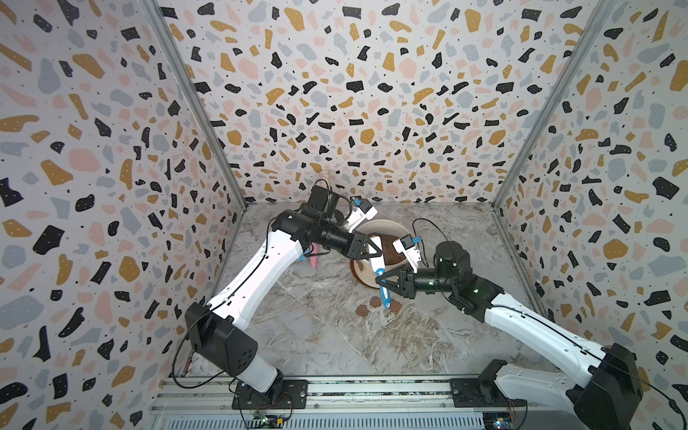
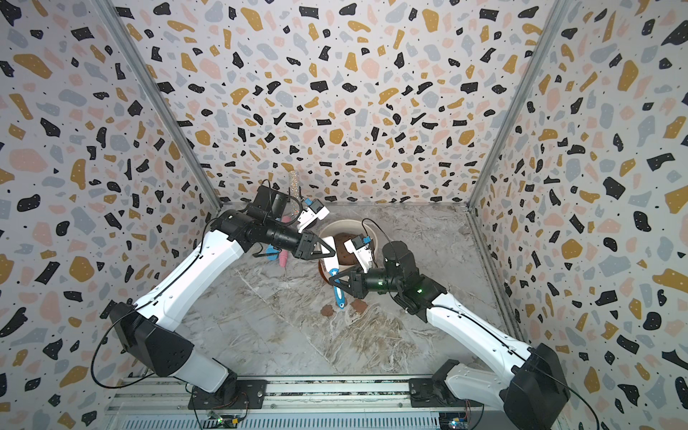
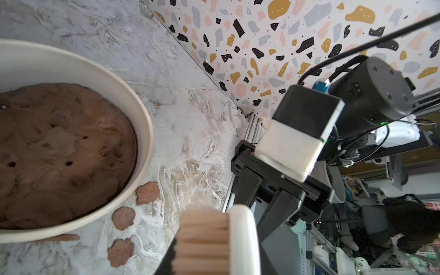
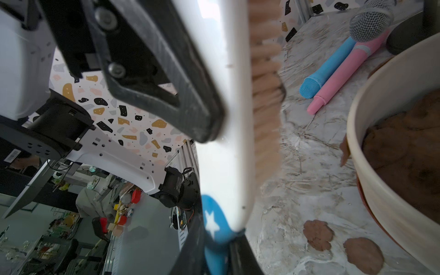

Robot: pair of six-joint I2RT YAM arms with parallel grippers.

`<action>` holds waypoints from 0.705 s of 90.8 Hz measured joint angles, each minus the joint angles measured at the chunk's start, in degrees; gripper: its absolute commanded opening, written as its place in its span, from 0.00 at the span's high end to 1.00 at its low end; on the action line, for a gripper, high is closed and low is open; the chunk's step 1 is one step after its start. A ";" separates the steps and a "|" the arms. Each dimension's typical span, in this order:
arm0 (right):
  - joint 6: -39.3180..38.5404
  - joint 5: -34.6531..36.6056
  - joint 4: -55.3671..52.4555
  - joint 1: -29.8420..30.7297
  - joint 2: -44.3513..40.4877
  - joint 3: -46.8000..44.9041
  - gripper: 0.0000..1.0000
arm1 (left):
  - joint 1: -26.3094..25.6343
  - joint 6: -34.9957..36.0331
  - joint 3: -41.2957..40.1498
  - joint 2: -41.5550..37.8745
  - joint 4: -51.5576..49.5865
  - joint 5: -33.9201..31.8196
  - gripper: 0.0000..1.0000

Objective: Scrub the dried mud off the ceramic pot
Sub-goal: Adjust the brush.

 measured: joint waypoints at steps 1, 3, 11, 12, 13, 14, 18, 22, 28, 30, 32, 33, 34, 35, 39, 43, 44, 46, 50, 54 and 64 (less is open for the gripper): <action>0.26 -0.07 0.02 0.00 0.00 0.00 0.88 | -0.02 -0.02 -0.11 -0.11 0.17 0.00 0.81; 0.90 -0.31 0.24 0.07 0.00 0.00 0.84 | -0.07 -0.13 -0.46 -0.42 0.59 0.13 0.81; 3.43 -1.40 2.47 0.24 0.00 -0.31 0.74 | 0.42 -1.57 -2.34 -1.95 2.54 1.31 0.81; 3.69 -1.62 3.02 0.28 -0.02 -0.42 0.74 | 0.50 -1.86 -2.60 -2.16 2.84 1.66 0.81; 4.37 -1.79 3.50 0.33 -0.02 -0.55 0.73 | 0.66 -2.16 -2.91 -2.36 3.19 2.05 0.81; 4.42 -1.84 4.04 0.35 -0.04 -0.68 0.73 | 0.76 -2.47 -3.19 -2.56 3.48 2.43 0.81; 6.03 -2.27 6.54 0.52 -0.13 -1.51 0.72 | 1.18 -3.61 -4.42 -3.41 4.68 3.80 0.82; 7.67 -2.47 9.20 0.66 -0.39 -2.80 0.72 | 1.60 -4.59 -5.42 -4.04 5.55 4.81 0.82; 11.08 -2.51 14.10 0.81 -0.83 -5.29 0.71 | 2.05 -5.66 -6.60 -4.52 6.58 6.03 0.81; 12.20 -2.47 16.04 0.81 -0.96 -6.21 0.71 | 2.23 -5.95 -6.97 -4.57 7.06 6.38 0.81; 13.51 -2.38 18.58 0.81 -1.03 -7.39 0.71 | 2.34 -6.29 -7.34 -4.57 7.58 6.84 0.81; 14.14 -2.27 19.54 0.83 -1.03 -7.85 0.71 | 2.38 -6.45 -7.45 -4.57 7.72 6.95 0.81; 14.97 -2.23 20.83 0.83 -1.03 -8.41 0.71 | 2.51 -6.60 -7.58 -4.57 7.91 7.13 0.81; 15.39 -2.08 21.94 0.83 -1.03 -8.94 0.71 | 2.58 -6.71 -7.72 -4.57 8.11 7.28 0.81; 18.03 -1.49 26.91 0.83 -0.90 -11.15 0.71 | 2.78 -7.21 -8.22 -4.57 8.79 7.63 0.81; 21.29 -0.52 32.48 0.87 -0.52 -13.38 0.71 | 3.02 -7.67 -8.46 -4.55 9.25 8.00 0.81; 21.75 -0.33 33.77 0.92 -0.42 -13.81 0.71 | 3.06 -7.76 -8.55 -4.55 9.42 8.13 0.81; 23.23 0.17 36.54 0.94 -0.07 -14.71 0.72 | 3.17 -7.96 -8.59 -4.55 9.68 8.28 0.81; 26.10 1.09 42.32 1.07 0.92 -16.37 0.74 | 3.41 -8.11 -8.61 -4.55 10.25 8.57 0.81; 28.76 1.99 47.76 1.11 2.34 -17.49 0.82 | 3.56 -8.31 -8.61 -4.55 10.95 8.68 0.81; 34.34 3.02 57.40 1.27 5.79 -18.60 1.00 | 4.24 -8.00 -8.90 -4.57 12.72 9.86 0.78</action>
